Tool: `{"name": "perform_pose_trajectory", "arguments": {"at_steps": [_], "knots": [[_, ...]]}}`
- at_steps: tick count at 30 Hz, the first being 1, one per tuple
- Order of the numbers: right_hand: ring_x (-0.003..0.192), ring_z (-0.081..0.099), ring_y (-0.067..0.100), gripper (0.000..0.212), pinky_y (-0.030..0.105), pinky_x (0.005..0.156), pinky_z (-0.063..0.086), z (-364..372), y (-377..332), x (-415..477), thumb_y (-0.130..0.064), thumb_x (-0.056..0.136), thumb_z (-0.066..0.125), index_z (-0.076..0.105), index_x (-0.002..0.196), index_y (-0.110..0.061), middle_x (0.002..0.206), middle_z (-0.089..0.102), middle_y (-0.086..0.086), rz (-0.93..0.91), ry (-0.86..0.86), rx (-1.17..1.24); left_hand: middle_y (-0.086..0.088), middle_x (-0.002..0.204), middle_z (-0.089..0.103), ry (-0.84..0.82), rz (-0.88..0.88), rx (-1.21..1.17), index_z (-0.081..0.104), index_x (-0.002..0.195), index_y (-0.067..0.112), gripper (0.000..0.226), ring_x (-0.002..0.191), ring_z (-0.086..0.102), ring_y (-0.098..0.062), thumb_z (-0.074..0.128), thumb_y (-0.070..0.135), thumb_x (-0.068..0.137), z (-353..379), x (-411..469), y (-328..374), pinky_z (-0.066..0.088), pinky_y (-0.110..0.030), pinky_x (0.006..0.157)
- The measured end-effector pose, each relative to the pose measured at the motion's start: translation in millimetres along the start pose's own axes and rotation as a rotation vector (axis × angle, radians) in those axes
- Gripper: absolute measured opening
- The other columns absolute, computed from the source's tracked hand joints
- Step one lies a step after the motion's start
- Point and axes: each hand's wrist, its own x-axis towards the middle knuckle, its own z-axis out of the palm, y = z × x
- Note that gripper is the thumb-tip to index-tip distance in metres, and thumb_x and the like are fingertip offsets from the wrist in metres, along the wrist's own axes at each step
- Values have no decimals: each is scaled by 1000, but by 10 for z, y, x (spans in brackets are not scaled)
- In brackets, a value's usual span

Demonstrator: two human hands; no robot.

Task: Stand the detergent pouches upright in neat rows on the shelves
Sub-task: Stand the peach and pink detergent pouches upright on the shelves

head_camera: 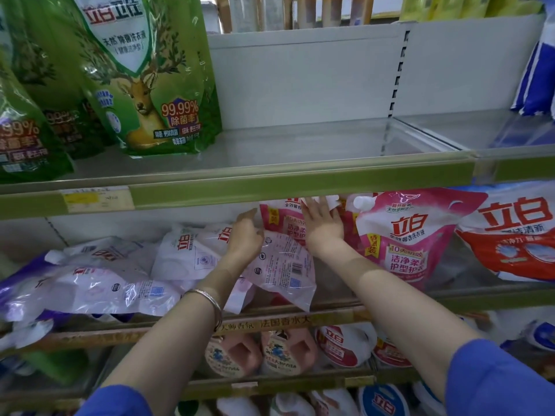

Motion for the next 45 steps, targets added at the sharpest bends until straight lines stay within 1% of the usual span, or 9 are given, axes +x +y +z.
{"name": "perform_pose_trajectory", "arguments": {"at_steps": [4, 11, 17, 20, 23, 26, 35, 40, 45], "knots": [[146, -13, 26, 64, 39, 119, 12, 5, -7, 139, -8, 92, 42, 13, 150, -11, 158, -14, -2, 2, -32, 59, -11, 144, 43, -55, 35, 75, 40, 140, 10, 50, 130, 44, -27, 51, 5, 91, 3, 17, -17, 37, -34, 106], [143, -21, 29, 71, 42, 118, 10, 160, -24, 29, -4, 88, 47, 13, 149, -15, 153, -32, -5, -17, 41, 147, -14, 132, 52, -108, 108, 127, 44, 133, 9, 41, 115, 54, -31, 43, 7, 93, 105, 65, 5, 41, -27, 81], [140, -23, 42, 74, 50, 114, 18, 195, 40, -83, -3, 88, 41, 3, 150, -12, 153, -29, 10, 144, 203, 220, -3, 108, 64, -111, 97, -30, 52, 116, 13, 24, 98, 63, -24, 47, 13, 93, 227, 227, 24, 51, -32, 80], [143, -9, 43, 68, 56, 100, 41, 209, -14, -119, 3, 87, 42, 14, 147, -10, 151, -29, 20, 230, 336, 379, -1, 103, 67, -97, 33, -97, 52, 112, 16, 21, 90, 66, -21, 49, 18, 91, 327, 421, -43, 56, -35, 76], [138, 23, 45, 70, 51, 93, 46, 331, -39, -129, 6, 87, 41, 12, 148, -13, 153, -23, 19, 202, 270, 477, -6, 104, 67, -24, -8, -156, 51, 112, 15, 26, 88, 69, -25, 46, 22, 88, 522, 753, -168, 57, -30, 62], [142, 8, 44, 70, 51, 106, 35, 527, -26, -45, -6, 94, 40, 1, 149, -24, 155, -22, 15, 267, 167, 604, -8, 117, 58, 49, -20, -252, 39, 128, 16, 39, 93, 65, -31, 42, 17, 89, 511, 705, -38, 60, -45, 70], [143, 2, 44, 65, 57, 114, 21, 762, 158, 305, -26, 97, 43, 4, 147, -41, 157, -13, 15, 297, 120, 936, -21, 131, 51, 88, -111, -319, 30, 134, -2, 46, 118, 52, -38, 42, 4, 90, 621, 868, -17, 47, -45, 97], [145, -7, 34, 69, 44, 116, 14, 809, 70, 366, -21, 93, 52, 13, 147, -41, 158, -14, 9, 175, 143, 1144, -23, 127, 54, 162, -160, -304, 43, 122, -5, 31, 115, 54, -37, 37, 4, 94, 648, 928, -62, 45, -37, 86], [145, -6, 32, 73, 49, 117, 20, 843, 14, 481, -25, 91, 56, 12, 145, -46, 154, -28, 3, 121, 136, 1198, -20, 129, 54, 271, -158, -234, 48, 123, -3, 30, 118, 53, -35, 37, 6, 96, 633, 933, -81, 41, -31, 83]]}}
